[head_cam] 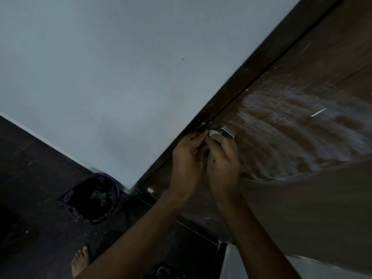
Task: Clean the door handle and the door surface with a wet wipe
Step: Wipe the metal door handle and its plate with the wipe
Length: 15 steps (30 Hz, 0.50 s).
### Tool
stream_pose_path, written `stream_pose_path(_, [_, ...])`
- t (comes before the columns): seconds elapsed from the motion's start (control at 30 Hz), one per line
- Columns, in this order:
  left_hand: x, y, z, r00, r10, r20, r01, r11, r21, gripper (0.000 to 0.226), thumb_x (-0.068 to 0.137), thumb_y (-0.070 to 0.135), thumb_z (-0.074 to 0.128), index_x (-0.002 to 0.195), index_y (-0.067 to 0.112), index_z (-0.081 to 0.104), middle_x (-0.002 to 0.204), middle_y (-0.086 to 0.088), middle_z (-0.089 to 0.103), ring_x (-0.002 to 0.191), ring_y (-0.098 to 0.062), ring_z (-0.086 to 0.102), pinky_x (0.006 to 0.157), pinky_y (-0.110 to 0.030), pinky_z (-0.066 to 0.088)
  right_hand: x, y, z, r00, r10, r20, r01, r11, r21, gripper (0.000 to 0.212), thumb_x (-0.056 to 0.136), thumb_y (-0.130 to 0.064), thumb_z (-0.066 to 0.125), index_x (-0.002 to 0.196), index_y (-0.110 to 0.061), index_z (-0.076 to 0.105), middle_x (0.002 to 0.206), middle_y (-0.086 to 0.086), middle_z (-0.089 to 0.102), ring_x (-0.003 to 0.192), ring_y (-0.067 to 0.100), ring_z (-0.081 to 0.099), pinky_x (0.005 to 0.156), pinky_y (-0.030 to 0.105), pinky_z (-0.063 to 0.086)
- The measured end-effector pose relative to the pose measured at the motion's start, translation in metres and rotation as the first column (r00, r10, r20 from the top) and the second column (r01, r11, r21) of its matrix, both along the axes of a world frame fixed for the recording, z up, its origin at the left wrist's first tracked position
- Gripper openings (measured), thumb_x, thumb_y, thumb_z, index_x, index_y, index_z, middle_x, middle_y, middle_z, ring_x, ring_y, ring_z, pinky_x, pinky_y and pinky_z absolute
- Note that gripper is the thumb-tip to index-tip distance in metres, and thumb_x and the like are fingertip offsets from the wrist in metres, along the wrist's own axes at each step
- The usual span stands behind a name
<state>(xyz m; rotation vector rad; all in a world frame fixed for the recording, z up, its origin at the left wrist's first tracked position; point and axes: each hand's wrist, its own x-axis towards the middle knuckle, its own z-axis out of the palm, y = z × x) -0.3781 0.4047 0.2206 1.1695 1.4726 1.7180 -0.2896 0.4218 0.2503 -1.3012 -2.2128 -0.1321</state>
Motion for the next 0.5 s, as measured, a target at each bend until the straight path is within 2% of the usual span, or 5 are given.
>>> stream_pose_path(0.07, [0.0, 0.005, 0.001, 0.999, 0.008, -0.052, -0.007, 1.0, 0.016, 0.035, 0.088, -0.003, 0.069, 0.123, 0.002, 0.069, 0.121, -0.01, 0.069, 0.111, -0.013, 0.064, 0.096, -0.015, 0.048, 0.002, -0.003, 0.006, 0.989, -0.026, -0.147, 0.032, 0.999, 0.041, 0.023, 0.09, 0.012, 0.059, 0.105, 0.006, 0.076, 0.106, 0.019, 0.073, 0.101, 0.027, 0.07, 0.096, 0.031, 0.055])
stream_pose_path(0.17, [0.002, 0.016, -0.002, 0.989, 0.098, -0.114, -0.093, 0.995, 0.045, 0.028, 0.085, 0.0, 0.072, 0.114, 0.002, 0.074, 0.11, -0.012, 0.073, 0.1, -0.017, 0.069, 0.09, -0.025, 0.055, 0.006, -0.006, 0.014, 0.95, 0.003, -0.312, 0.008, 0.999, 0.034, 0.024, 0.085, 0.02, 0.063, 0.095, 0.003, 0.078, 0.098, 0.013, 0.074, 0.093, 0.018, 0.07, 0.09, 0.022, 0.056])
stream_pose_path(0.3, [0.008, 0.015, -0.018, 0.981, 0.181, 0.066, -0.179, 0.983, -0.031, 0.018, 0.085, 0.003, 0.074, 0.103, 0.006, 0.078, 0.097, 0.001, 0.077, 0.088, -0.005, 0.072, 0.083, -0.02, 0.056, 0.009, -0.016, 0.013, 0.948, -0.001, -0.319, 0.039, 0.993, 0.112, 0.018, 0.087, 0.016, 0.063, 0.09, 0.004, 0.077, 0.094, 0.014, 0.072, 0.088, 0.019, 0.068, 0.087, 0.011, 0.05])
stream_pose_path(0.4, [0.006, 0.015, -0.037, 0.947, 0.171, 0.27, -0.113, 0.97, -0.216, 0.027, 0.084, -0.001, 0.073, 0.101, 0.019, 0.076, 0.079, 0.029, 0.071, 0.078, 0.011, 0.068, 0.073, -0.007, 0.051, 0.015, -0.019, 0.008, 0.94, -0.04, -0.34, 0.068, 0.995, 0.072, 0.017, 0.086, 0.013, 0.063, 0.089, 0.003, 0.077, 0.093, 0.013, 0.07, 0.086, 0.019, 0.067, 0.087, 0.01, 0.049])
stream_pose_path(0.5, [0.004, 0.018, -0.037, 0.948, 0.147, 0.284, -0.104, 0.982, -0.159, 0.031, 0.082, 0.002, 0.076, 0.101, 0.027, 0.075, 0.082, 0.035, 0.071, 0.081, 0.01, 0.07, 0.073, -0.006, 0.051, 0.023, -0.019, 0.004, 0.928, -0.109, -0.357, 0.124, 0.992, 0.018, 0.02, 0.084, 0.018, 0.067, 0.09, 0.002, 0.077, 0.093, 0.013, 0.071, 0.087, 0.021, 0.069, 0.085, 0.012, 0.052])
